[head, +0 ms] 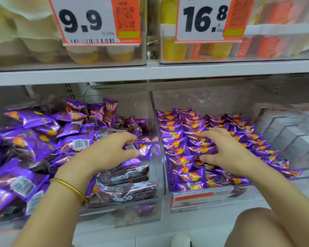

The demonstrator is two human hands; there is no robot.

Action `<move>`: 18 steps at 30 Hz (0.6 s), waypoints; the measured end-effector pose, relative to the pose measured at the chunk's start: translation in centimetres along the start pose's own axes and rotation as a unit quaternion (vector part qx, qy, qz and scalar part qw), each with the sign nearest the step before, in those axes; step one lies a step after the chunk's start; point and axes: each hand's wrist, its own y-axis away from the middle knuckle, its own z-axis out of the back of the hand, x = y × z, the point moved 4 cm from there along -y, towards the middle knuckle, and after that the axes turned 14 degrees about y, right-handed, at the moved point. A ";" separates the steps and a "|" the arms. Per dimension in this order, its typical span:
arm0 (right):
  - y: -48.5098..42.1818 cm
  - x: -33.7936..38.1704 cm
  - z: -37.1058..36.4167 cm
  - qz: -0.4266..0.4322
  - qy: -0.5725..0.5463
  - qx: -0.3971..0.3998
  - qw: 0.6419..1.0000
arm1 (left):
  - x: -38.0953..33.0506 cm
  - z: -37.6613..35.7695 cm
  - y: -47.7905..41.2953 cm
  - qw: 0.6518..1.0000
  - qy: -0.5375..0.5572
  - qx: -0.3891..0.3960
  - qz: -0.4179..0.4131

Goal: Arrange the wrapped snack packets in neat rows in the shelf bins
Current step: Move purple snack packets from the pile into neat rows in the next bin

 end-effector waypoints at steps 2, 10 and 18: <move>0.2 -0.1 0.3 -0.004 -0.001 -0.017 1.000 | 0.3 0.1 0.1 1.000 -0.010 0.005 0.006; 1.2 4.0 3.8 0.004 -0.062 -0.241 0.969 | -1.3 2.6 -0.5 0.974 0.016 -0.202 -0.101; 0.5 3.4 3.2 -0.046 -0.092 -0.272 0.957 | 0.2 -2.3 -3.2 0.987 -0.159 0.029 0.019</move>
